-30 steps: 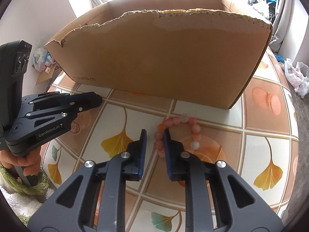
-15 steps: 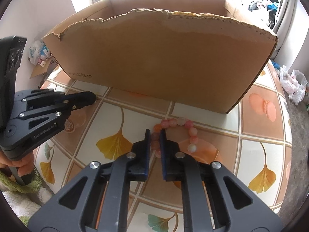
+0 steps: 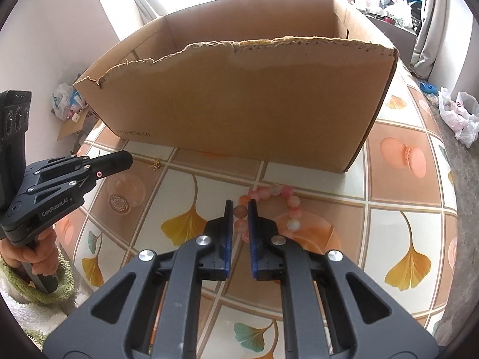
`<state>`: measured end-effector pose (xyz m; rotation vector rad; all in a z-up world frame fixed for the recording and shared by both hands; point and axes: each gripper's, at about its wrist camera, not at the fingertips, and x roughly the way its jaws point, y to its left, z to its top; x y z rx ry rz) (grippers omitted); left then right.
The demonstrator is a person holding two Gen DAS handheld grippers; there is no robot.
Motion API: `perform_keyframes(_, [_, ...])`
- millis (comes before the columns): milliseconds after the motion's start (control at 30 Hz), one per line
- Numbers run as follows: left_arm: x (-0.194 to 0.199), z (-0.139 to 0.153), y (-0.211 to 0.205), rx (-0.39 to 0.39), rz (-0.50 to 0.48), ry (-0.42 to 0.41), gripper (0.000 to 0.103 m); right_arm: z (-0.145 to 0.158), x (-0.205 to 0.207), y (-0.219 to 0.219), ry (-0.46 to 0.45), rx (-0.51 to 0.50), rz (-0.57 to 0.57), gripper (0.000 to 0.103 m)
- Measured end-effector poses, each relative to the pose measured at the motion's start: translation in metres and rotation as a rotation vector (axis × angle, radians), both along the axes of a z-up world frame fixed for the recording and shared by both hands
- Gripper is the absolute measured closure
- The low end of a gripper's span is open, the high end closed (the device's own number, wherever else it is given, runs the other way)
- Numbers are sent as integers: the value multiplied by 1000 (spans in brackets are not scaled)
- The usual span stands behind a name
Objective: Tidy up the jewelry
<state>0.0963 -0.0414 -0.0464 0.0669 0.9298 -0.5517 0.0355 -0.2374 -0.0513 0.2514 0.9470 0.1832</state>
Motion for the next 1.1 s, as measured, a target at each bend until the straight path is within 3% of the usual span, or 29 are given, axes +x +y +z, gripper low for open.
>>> perform_keyframes(67, [3,-3,-3,-3,-19,25,96,-1,0,0,2,-3,0,94])
perform_keyframes(133, [5,-6,-8,13,-28,26,79,2,-9,-9,2,0,0,94])
perform_keyframes(367, [14,-17,-17,44,-37,34,77,-2,-6,-7,16,3,12,94])
perform_keyframes(500, [15,-18,-23,76,-47,13,78,-6,-2,-7,25,11,15,94])
perform_keyframes(633, [14,-20,-32,162,-50,-37,95,-8,1,-7,22,15,18,94])
perform_keyframes(767, [12,-20,-34,174,-54,-55,98,-9,0,-6,14,11,23,94])
perform_keyframes(1100, [10,-7,-9,58,-6,-18,100,8,-14,-17,-36,54,5,95])
